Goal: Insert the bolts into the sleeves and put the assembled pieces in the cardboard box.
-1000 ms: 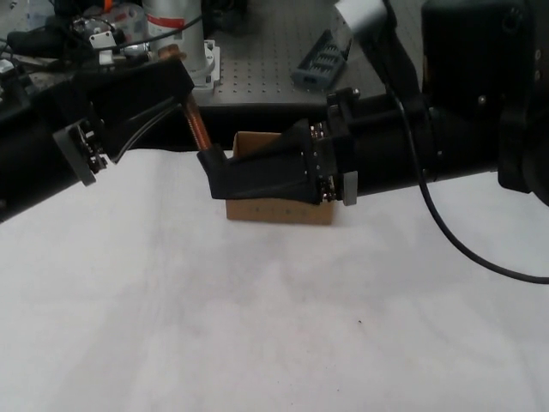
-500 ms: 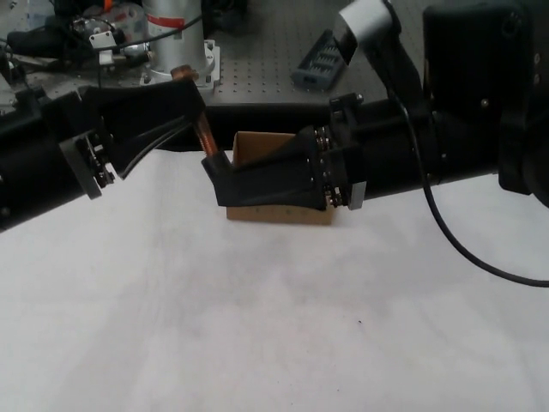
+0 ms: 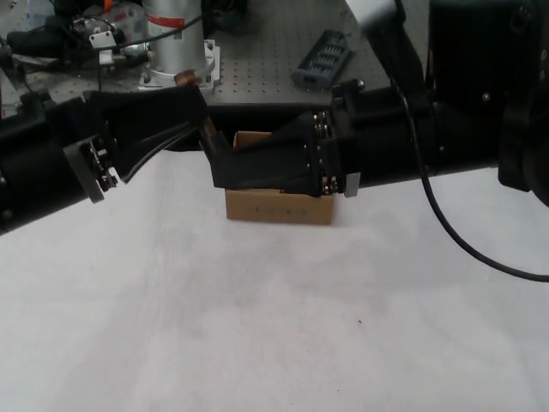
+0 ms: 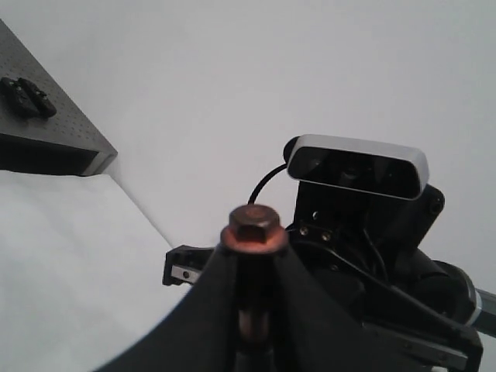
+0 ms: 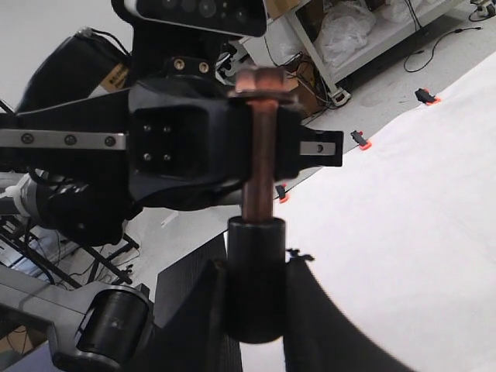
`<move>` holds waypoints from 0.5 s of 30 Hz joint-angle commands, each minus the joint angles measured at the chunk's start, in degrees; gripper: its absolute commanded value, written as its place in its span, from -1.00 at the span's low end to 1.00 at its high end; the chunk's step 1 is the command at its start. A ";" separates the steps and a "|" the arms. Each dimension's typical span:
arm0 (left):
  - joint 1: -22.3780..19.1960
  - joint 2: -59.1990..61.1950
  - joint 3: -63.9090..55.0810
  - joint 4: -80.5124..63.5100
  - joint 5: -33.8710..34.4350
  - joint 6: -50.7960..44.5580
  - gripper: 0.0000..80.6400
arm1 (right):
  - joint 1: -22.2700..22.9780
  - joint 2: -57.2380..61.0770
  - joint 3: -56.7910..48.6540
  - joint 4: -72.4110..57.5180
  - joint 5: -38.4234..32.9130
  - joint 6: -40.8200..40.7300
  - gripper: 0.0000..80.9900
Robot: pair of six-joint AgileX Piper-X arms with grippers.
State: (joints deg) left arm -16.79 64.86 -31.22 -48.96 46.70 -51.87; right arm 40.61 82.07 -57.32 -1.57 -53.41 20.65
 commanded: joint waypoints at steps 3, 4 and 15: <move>-0.05 -0.84 0.00 -0.43 5.71 0.88 -0.99 | -1.12 -0.52 -0.68 -1.91 1.95 -0.04 -0.93; -0.05 -0.84 0.00 -0.56 5.70 0.88 -0.99 | -1.12 -0.52 -0.68 -1.91 1.48 -0.04 -0.93; -0.05 -0.84 0.00 -3.00 6.03 -3.91 0.29 | -1.12 -0.52 -0.68 -1.81 -0.28 -0.04 -0.93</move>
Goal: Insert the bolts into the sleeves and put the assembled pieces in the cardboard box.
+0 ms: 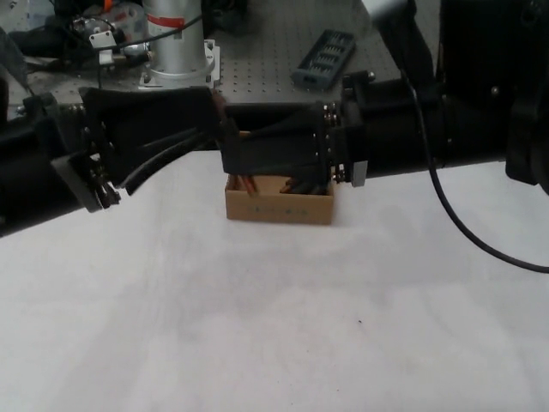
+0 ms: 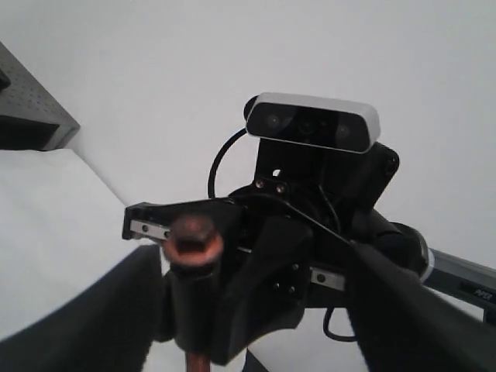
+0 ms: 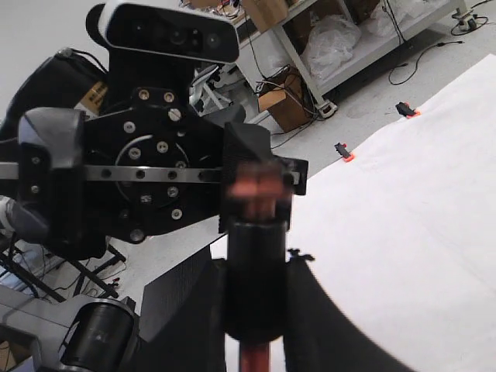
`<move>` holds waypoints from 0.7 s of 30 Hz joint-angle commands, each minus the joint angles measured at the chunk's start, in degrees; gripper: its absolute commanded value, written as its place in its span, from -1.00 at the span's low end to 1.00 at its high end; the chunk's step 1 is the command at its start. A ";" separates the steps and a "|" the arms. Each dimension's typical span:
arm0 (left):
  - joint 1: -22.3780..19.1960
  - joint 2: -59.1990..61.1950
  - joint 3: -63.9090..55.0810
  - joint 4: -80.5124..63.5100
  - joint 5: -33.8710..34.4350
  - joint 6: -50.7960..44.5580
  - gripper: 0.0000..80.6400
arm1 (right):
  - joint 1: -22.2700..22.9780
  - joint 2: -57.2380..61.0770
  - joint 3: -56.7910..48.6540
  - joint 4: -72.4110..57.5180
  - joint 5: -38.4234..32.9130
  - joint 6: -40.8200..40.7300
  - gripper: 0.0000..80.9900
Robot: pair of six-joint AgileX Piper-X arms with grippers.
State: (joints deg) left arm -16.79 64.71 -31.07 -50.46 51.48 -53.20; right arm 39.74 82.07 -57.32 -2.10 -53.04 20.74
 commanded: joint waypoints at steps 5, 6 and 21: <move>0.13 -0.69 -0.15 -1.95 0.07 -2.33 0.22 | -0.25 -0.52 -0.68 -1.28 -0.74 -0.13 -0.93; 0.11 -0.69 -0.15 -1.95 -0.30 -1.68 0.22 | -0.25 -0.52 -0.68 -1.28 -0.74 -0.13 -0.93; 10.30 -7.48 -0.15 4.98 8.57 2.26 -0.38 | -4.97 7.06 -6.95 3.16 5.99 0.15 -0.93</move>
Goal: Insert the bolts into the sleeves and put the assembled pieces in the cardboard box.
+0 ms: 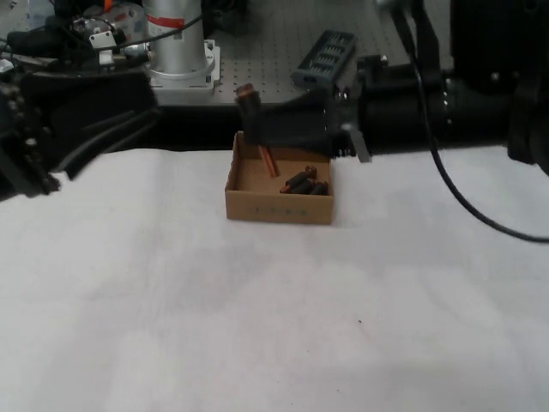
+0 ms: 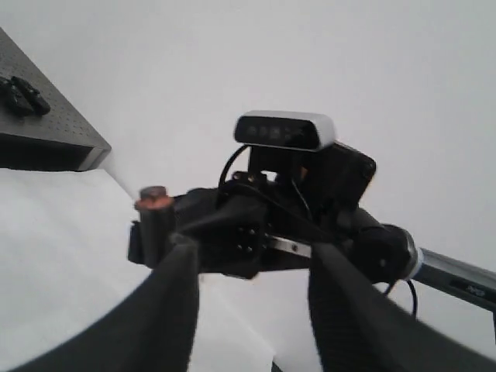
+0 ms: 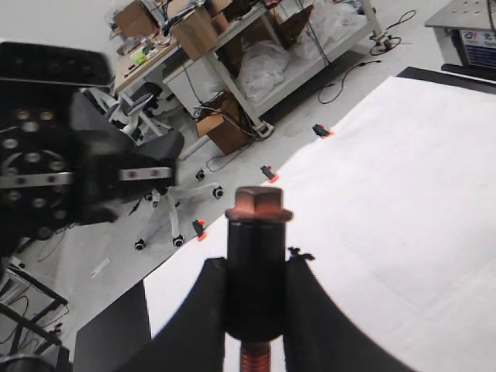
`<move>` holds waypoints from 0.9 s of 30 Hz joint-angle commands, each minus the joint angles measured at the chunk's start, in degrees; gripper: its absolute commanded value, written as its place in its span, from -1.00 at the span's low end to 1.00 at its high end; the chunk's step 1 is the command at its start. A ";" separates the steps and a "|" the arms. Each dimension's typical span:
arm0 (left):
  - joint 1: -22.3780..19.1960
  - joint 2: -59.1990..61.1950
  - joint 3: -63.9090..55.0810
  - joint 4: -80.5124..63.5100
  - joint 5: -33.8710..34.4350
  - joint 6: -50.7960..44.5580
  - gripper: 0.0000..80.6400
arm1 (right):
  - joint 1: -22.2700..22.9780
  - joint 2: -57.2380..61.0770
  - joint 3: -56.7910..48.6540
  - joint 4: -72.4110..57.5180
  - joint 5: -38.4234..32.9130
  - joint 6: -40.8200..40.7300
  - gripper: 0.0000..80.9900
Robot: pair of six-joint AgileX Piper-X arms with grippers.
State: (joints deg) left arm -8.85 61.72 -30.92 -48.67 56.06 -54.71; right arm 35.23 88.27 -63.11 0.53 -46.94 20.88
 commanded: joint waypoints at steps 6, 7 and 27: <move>2.91 -12.47 -0.30 13.99 4.64 6.21 -0.58 | -2.66 13.22 -12.32 0.92 0.48 0.02 -0.93; 2.91 -13.99 -0.30 16.37 4.64 6.70 -0.59 | -3.12 15.64 -14.67 1.56 1.51 0.02 -0.93; 2.91 -32.82 -0.30 66.26 -18.35 32.94 -0.84 | -7.04 49.96 -55.19 26.51 24.17 -3.42 -0.93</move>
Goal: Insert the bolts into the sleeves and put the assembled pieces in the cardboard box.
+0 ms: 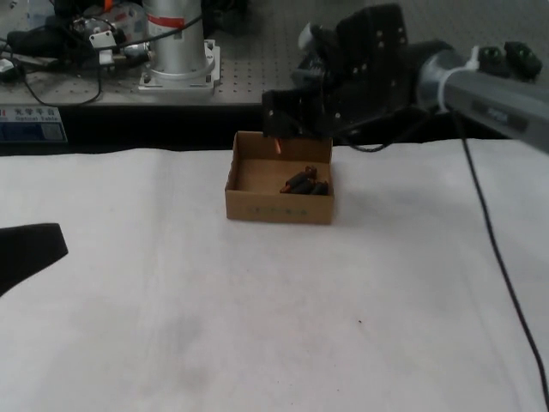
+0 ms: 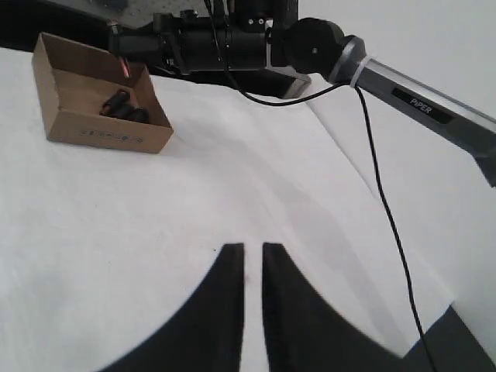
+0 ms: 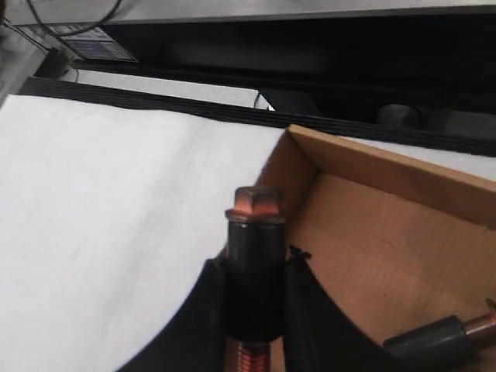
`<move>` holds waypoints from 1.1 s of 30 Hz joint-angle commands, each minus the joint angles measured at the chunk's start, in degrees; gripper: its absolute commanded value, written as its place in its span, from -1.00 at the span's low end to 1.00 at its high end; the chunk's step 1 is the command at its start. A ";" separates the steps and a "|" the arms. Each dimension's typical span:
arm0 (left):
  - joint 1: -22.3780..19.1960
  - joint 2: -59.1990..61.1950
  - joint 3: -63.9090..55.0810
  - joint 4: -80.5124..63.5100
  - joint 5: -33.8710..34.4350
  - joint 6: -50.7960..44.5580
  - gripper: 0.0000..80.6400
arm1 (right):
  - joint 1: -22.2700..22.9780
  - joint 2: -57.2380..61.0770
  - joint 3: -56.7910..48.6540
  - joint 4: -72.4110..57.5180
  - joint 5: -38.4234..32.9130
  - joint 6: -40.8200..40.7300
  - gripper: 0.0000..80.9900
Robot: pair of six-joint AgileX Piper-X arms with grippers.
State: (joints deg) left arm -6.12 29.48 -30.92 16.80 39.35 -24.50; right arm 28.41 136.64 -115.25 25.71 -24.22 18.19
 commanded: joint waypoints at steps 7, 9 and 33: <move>0.18 -0.59 -0.30 0.79 -4.30 2.71 -0.84 | -0.23 3.93 -4.30 4.79 3.37 -3.11 -0.95; 0.18 -0.59 -0.30 0.79 -5.02 2.71 -0.84 | -0.23 3.93 -4.30 4.84 3.35 -4.42 -0.92; 0.18 -0.59 -0.30 4.32 -6.76 17.67 -0.84 | -0.23 -13.25 -4.10 38.19 5.41 -11.92 -0.11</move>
State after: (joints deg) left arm -6.12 29.48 -30.92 19.61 33.94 -10.80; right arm 28.52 125.89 -118.91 60.72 -19.20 7.72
